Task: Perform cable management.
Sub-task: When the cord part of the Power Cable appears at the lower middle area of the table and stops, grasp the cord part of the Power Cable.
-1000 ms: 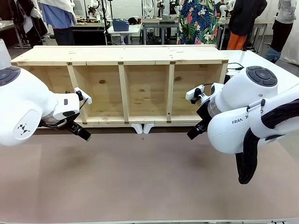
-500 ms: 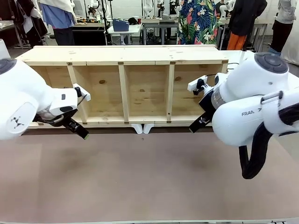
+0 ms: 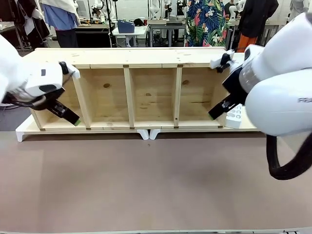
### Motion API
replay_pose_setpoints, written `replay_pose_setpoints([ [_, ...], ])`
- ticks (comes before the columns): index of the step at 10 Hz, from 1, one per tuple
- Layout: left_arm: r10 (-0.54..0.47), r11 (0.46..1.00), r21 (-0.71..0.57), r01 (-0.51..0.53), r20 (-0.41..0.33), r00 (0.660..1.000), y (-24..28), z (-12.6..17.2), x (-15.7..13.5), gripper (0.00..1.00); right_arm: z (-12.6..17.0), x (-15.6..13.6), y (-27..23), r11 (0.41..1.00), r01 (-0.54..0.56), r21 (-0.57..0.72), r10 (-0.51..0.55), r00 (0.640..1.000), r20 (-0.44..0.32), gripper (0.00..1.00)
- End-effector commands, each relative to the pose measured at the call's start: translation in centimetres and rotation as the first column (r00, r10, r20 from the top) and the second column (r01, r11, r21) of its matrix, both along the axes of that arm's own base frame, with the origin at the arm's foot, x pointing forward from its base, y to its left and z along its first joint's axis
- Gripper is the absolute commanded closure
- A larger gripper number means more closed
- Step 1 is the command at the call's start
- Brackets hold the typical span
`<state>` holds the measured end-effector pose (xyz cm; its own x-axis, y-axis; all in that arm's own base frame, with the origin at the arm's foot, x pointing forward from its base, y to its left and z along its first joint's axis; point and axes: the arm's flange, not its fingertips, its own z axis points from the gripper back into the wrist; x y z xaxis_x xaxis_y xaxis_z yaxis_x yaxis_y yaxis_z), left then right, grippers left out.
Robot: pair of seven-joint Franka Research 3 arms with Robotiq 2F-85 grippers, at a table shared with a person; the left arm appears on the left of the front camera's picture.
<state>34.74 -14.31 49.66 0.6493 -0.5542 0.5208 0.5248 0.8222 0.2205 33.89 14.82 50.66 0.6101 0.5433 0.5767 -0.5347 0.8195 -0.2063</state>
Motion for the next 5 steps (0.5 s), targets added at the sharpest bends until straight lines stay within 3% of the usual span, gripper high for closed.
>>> replay_pose_setpoints([
  [1, 0.074, 0.997, 0.019, -0.075, 0.039, 0.996, 2.9, -3.3, -9.2, 0.0, -1.2, -5.9, -2.1, 0.998, 0.063, 0.0, -0.063, 0.997, 0.043, 0.0],
  [5, 0.206, 0.978, 0.023, -0.209, 0.092, 0.974, 5.2, -2.8, -14.1, 0.0, 0.7, -10.7, -3.4, 0.99, 0.14, 0.011, -0.141, 0.984, 0.107, 0.0],
])
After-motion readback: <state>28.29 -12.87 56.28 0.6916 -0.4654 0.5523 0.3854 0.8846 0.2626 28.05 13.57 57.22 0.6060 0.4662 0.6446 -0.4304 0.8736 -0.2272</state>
